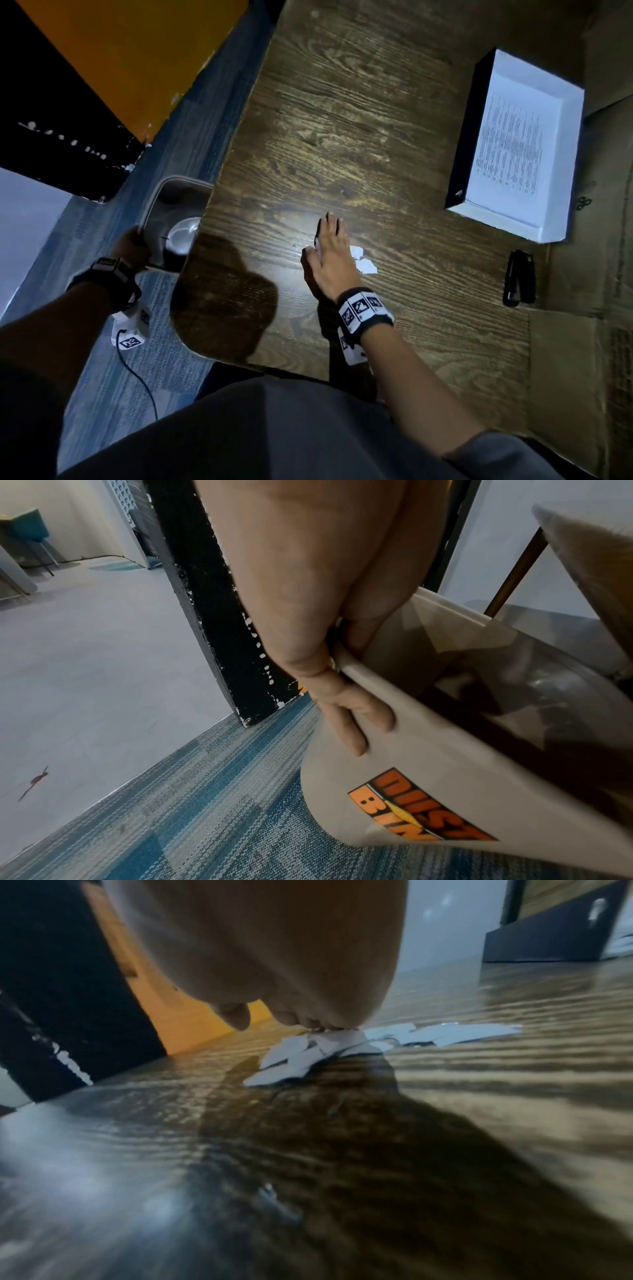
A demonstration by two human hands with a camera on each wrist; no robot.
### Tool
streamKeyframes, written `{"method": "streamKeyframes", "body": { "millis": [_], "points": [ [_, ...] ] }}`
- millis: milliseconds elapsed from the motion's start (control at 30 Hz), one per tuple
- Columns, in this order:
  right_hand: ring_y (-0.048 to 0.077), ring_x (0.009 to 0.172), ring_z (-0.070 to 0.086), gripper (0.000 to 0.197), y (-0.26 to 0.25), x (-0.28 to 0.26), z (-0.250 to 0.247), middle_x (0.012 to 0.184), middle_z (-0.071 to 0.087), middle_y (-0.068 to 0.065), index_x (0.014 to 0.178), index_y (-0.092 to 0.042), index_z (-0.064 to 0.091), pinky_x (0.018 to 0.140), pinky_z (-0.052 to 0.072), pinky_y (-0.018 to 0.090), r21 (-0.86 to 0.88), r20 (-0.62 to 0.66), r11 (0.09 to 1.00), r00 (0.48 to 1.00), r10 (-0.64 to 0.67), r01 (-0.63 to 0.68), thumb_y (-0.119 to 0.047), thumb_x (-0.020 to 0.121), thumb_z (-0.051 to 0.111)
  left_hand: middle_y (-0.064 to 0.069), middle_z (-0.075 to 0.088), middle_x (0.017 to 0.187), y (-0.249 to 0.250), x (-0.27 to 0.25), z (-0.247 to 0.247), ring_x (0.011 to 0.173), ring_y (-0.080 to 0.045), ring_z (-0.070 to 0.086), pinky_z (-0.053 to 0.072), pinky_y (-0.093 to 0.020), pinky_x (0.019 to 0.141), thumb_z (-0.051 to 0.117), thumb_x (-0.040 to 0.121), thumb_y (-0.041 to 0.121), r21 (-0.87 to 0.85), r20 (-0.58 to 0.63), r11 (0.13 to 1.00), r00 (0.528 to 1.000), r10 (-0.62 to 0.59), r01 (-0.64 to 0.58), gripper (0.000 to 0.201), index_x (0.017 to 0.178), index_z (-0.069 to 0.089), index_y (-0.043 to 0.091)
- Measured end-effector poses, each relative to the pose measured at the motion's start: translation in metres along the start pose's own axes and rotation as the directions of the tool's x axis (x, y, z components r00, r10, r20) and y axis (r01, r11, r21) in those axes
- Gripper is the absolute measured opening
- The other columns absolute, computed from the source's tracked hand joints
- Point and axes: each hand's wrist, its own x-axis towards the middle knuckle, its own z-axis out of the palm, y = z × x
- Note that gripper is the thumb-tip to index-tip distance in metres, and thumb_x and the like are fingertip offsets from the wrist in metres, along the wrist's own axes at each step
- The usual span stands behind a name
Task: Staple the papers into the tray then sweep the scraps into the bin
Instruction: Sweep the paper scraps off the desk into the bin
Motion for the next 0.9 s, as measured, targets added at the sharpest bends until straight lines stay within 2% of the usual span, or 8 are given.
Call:
{"method": "streamKeyframes", "body": {
  "millis": [133, 200, 267, 600, 667, 733, 800, 900],
  "points": [
    [0.029, 0.149, -0.001, 0.063, 0.033, -0.027, -0.01, 0.161, 0.006, 0.012, 0.15, -0.003, 0.014, 0.122, 0.006, 0.042, 0.111, -0.262, 0.961, 0.926, 0.274, -0.253, -0.028, 0.098, 0.039, -0.041, 0.054, 0.12, -0.002, 0.001, -0.003, 0.119, -0.049, 0.049, 0.037, -0.052, 0.101, 0.058, 0.082, -0.001, -0.085, -0.009, 0.996, 1.0, 0.0, 0.0, 0.04, 0.117, 0.052, -0.017],
    [0.031, 0.149, -0.004, 0.068, 0.049, -0.042, -0.006, 0.161, 0.0, 0.017, 0.151, -0.001, 0.006, 0.122, 0.003, 0.042, 0.149, -0.243, 0.885, 0.851, 0.466, -0.442, -0.033, 0.099, 0.035, -0.043, 0.053, 0.12, -0.002, 0.001, -0.002, 0.119, -0.05, 0.048, 0.036, -0.05, 0.101, 0.052, 0.086, -0.008, -0.057, -0.038, 0.998, 0.999, 0.011, -0.013, 0.033, 0.117, 0.051, -0.019],
    [0.031, 0.148, -0.008, 0.071, 0.05, -0.047, 0.006, 0.161, -0.004, 0.018, 0.151, -0.001, 0.0, 0.122, 0.0, 0.042, 0.131, -0.226, 0.862, 0.832, 0.508, -0.49, -0.039, 0.099, 0.032, -0.042, 0.053, 0.12, -0.003, 0.001, -0.001, 0.119, -0.05, 0.049, 0.036, -0.049, 0.101, 0.048, 0.087, -0.011, -0.041, -0.048, 0.999, 0.998, 0.028, -0.03, 0.032, 0.117, 0.051, -0.019],
    [0.024, 0.148, -0.015, 0.066, -0.048, -0.016, 0.039, 0.162, -0.008, 0.008, 0.152, -0.005, 0.001, 0.121, -0.005, 0.035, 0.141, -0.059, 0.988, 0.995, 0.075, -0.066, -0.031, 0.099, 0.031, -0.038, 0.056, 0.12, -0.001, 0.003, -0.001, 0.117, -0.046, 0.052, 0.039, -0.049, 0.099, 0.046, 0.087, -0.006, 0.0, -0.019, 0.999, 0.999, -0.048, 0.048, 0.031, 0.117, 0.053, -0.012],
    [0.02, 0.149, -0.001, 0.058, -0.047, -0.017, 0.032, 0.162, 0.009, 0.007, 0.151, -0.006, 0.017, 0.121, 0.004, 0.029, 0.245, -0.16, 0.969, 0.987, 0.014, 0.026, -0.02, 0.099, 0.038, -0.037, 0.056, 0.12, 0.001, 0.004, -0.001, 0.116, -0.046, 0.052, 0.041, -0.049, 0.098, 0.045, 0.088, -0.005, -0.004, -0.019, 0.996, 0.996, -0.086, 0.086, 0.031, 0.117, 0.053, -0.011],
    [0.02, 0.142, 0.032, 0.046, -0.041, -0.018, 0.022, 0.151, 0.039, 0.009, 0.141, -0.005, 0.042, 0.117, 0.021, 0.024, 0.34, -0.314, 0.94, 0.946, 0.079, 0.034, -0.012, 0.096, 0.048, -0.035, 0.057, 0.121, 0.0, 0.004, 0.0, 0.116, -0.045, 0.053, 0.041, -0.048, 0.097, 0.045, 0.088, -0.005, -0.018, -0.018, 0.993, 0.993, -0.117, 0.117, 0.033, 0.12, 0.053, -0.009],
    [0.024, 0.11, 0.061, 0.028, -0.037, -0.014, 0.012, 0.12, 0.065, 0.012, 0.117, -0.002, 0.063, 0.101, 0.047, 0.032, 0.394, -0.392, 0.918, 0.912, 0.119, 0.049, -0.002, 0.09, 0.057, -0.033, 0.058, 0.12, -0.003, 0.004, 0.002, 0.116, -0.044, 0.053, 0.041, -0.047, 0.099, 0.046, 0.086, -0.008, -0.064, -0.001, 0.991, 0.993, -0.12, 0.12, 0.034, 0.12, 0.054, -0.009],
    [0.024, 0.082, 0.067, 0.013, -0.041, -0.004, 0.004, 0.09, 0.071, 0.011, 0.088, -0.001, 0.07, 0.077, 0.054, 0.028, 0.452, -0.383, 0.889, 0.915, 0.124, 0.068, 0.008, 0.083, 0.062, -0.035, 0.058, 0.119, -0.008, 0.007, 0.001, 0.118, -0.044, 0.052, 0.04, -0.043, 0.099, 0.045, 0.084, -0.014, -0.088, 0.019, 0.994, 0.997, -0.07, 0.071, 0.034, 0.116, 0.056, -0.01]
  ]
}}
